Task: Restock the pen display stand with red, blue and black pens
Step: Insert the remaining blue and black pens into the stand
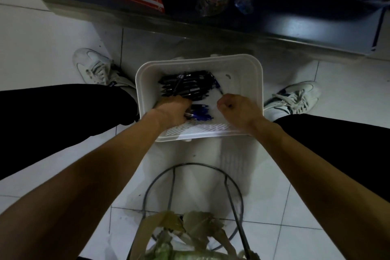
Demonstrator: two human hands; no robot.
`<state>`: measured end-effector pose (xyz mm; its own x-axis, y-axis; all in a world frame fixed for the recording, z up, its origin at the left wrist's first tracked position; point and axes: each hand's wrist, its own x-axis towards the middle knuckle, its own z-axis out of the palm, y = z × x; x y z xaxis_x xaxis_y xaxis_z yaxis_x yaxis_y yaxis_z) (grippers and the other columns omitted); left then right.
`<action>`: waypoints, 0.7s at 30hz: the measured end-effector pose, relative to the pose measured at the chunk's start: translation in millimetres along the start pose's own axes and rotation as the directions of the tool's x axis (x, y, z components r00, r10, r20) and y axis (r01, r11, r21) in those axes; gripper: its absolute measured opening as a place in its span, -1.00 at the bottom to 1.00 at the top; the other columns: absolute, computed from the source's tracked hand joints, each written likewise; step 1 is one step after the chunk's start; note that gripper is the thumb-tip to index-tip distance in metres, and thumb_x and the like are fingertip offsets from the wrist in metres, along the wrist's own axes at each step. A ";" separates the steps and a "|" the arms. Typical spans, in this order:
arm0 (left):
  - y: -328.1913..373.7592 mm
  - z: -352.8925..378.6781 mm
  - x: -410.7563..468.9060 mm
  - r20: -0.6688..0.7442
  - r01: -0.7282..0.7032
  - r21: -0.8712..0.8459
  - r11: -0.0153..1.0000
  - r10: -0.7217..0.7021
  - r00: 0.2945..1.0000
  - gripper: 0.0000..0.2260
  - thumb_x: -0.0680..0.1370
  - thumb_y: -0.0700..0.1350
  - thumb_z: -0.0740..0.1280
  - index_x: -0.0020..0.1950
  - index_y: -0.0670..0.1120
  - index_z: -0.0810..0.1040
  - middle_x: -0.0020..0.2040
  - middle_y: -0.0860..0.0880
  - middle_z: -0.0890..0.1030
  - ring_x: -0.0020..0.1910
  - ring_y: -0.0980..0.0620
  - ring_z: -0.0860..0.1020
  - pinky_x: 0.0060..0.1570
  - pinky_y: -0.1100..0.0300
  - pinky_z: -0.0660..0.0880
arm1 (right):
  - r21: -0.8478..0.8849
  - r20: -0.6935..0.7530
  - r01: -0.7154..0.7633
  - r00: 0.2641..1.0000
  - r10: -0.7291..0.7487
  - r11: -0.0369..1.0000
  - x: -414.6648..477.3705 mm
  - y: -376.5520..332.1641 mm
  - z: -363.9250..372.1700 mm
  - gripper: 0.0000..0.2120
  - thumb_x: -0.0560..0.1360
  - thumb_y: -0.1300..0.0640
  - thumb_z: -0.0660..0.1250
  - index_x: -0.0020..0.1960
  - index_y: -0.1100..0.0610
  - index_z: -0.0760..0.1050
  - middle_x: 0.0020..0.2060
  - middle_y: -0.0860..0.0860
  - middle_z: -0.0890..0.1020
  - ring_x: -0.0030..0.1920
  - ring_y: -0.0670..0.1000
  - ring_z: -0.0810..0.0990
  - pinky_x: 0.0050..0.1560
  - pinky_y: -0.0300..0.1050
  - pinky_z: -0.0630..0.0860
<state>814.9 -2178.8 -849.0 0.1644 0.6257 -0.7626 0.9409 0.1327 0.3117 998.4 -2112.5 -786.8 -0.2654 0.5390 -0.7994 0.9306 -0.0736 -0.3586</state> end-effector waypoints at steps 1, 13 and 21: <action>-1.0 -1.1 0.1 0.016 -0.001 -0.016 1.000 0.001 1.000 -0.81 0.49 -0.11 0.33 0.09 -0.09 0.53 0.09 -0.15 0.59 0.03 -0.15 0.56 -0.05 0.14 0.49 | -0.006 0.000 -0.003 1.000 0.003 1.000 0.2 -0.2 0.1 -0.72 0.62 0.08 0.14 0.20 0.14 0.55 0.16 0.12 0.61 0.15 0.14 0.56 0.00 -0.23 0.34; -4.0 0.6 -7.6 -0.050 0.088 -0.218 0.972 -0.101 0.994 -0.80 0.57 -0.14 0.21 0.16 -0.14 0.51 0.13 -0.22 0.58 0.03 -0.21 0.54 -0.06 0.12 0.44 | -0.034 0.008 0.002 1.000 -0.002 0.999 -4.8 0.7 3.2 -0.74 0.62 0.06 0.17 0.24 0.07 0.52 0.18 0.11 0.60 0.10 0.11 0.56 0.06 -0.21 0.38; 4.7 4.8 -12.2 0.000 0.107 -0.141 0.984 -0.108 0.994 -0.77 0.58 -0.04 0.21 0.12 -0.11 0.55 0.12 -0.20 0.60 0.03 -0.19 0.56 -0.11 0.17 0.40 | 0.102 0.019 -0.081 0.997 0.080 0.991 2.5 -3.2 5.8 -0.70 0.62 0.10 0.17 0.30 0.10 0.49 0.27 0.12 0.56 0.24 0.16 0.53 0.27 -0.12 0.38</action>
<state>818.8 -2189.6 -840.9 0.0618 0.6075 -0.7919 0.9017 0.3063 0.3053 993.3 -2115.8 -790.4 -0.1951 0.5152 -0.8346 0.9185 -0.2025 -0.3397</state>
